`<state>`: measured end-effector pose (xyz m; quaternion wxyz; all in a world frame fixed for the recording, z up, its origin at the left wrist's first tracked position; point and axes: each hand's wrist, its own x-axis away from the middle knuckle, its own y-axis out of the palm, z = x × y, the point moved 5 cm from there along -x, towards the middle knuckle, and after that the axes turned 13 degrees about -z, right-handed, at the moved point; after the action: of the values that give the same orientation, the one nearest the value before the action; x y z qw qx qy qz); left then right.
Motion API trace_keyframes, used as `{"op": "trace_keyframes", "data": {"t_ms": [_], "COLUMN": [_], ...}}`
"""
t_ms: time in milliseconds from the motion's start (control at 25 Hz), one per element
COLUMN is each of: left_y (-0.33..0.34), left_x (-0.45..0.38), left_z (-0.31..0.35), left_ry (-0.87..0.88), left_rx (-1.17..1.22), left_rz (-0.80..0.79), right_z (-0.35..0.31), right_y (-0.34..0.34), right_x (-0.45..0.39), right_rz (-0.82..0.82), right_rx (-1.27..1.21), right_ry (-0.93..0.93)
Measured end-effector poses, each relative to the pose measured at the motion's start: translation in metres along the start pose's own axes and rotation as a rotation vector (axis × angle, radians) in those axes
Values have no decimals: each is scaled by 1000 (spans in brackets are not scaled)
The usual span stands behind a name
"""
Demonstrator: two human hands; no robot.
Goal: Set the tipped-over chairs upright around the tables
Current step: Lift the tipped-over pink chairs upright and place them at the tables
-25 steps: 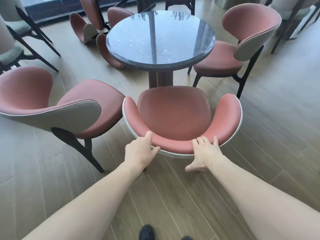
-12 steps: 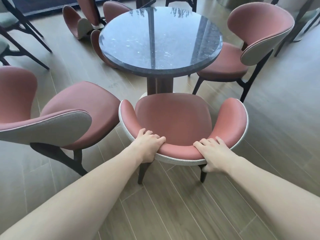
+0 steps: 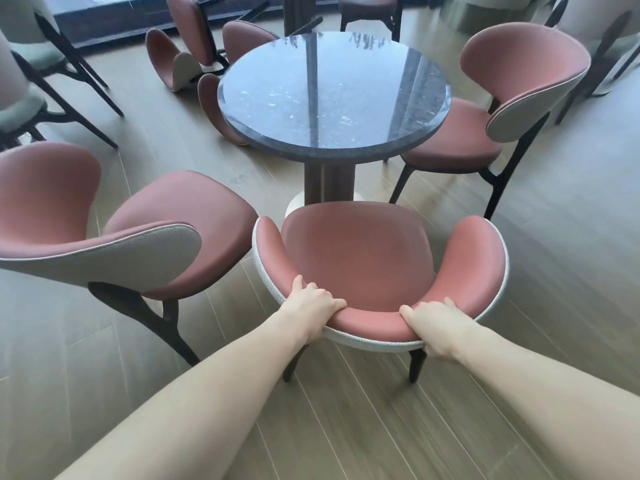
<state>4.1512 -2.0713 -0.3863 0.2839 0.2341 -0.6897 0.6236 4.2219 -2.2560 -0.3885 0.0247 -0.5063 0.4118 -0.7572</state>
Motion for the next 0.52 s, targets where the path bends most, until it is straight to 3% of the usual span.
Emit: {"op": "trace_keyframes", "data": {"t_ms": [320,520], "left_y": [11,-5], "left_x": [7,45], "left_z": [10,-9], "left_ry": [-14,-10], "left_rx": [-56,24], "left_rz": [-45,1], "right_z": [-4,-4], "right_y": [14,-23], "right_x": [12,42], "right_rz": [-41,-166], "right_rx": [2,-170], "right_ry": [18,-74]}}
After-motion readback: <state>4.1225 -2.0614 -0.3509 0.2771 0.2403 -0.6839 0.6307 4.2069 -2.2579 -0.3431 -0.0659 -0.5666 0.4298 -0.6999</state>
